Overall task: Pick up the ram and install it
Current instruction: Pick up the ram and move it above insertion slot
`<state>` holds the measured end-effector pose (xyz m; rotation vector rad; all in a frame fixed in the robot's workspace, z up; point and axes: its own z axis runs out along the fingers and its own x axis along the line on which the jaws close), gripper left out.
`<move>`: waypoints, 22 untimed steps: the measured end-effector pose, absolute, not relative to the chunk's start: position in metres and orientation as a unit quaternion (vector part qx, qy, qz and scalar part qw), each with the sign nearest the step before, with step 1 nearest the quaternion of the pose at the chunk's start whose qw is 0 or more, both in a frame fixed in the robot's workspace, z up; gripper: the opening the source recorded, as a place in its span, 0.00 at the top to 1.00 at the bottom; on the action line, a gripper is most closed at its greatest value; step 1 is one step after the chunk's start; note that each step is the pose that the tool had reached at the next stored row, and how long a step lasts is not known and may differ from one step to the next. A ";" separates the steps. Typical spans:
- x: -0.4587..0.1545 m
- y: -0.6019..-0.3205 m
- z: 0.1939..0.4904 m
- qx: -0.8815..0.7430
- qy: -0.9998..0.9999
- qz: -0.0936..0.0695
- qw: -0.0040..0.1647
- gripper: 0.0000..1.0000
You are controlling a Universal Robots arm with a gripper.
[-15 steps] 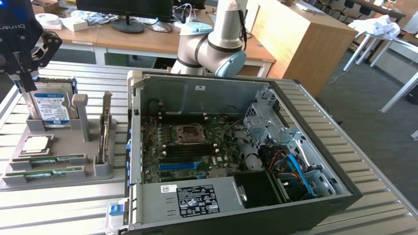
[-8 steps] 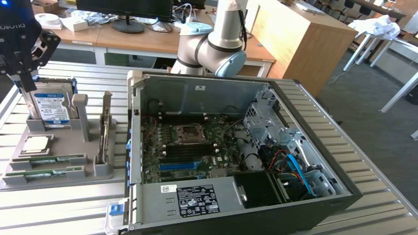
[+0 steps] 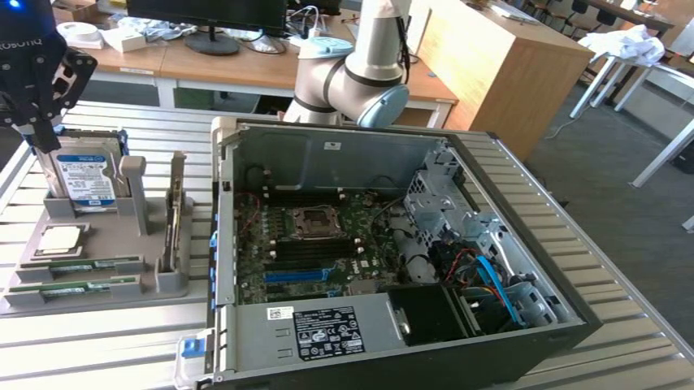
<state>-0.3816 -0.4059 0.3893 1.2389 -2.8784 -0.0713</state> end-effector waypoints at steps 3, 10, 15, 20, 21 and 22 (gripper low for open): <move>-0.382 -0.406 0.389 0.415 -0.910 -0.023 0.004 0.90; -0.382 -0.406 0.389 0.460 -0.888 -0.022 0.005 0.90; -0.382 -0.406 0.389 0.493 -0.870 -0.022 0.006 0.90; -0.382 -0.406 0.389 0.527 -0.850 -0.022 0.007 0.90; -0.382 -0.406 0.389 0.533 -0.846 -0.022 0.007 0.90; -0.382 -0.406 0.389 0.539 -0.842 -0.022 0.007 0.90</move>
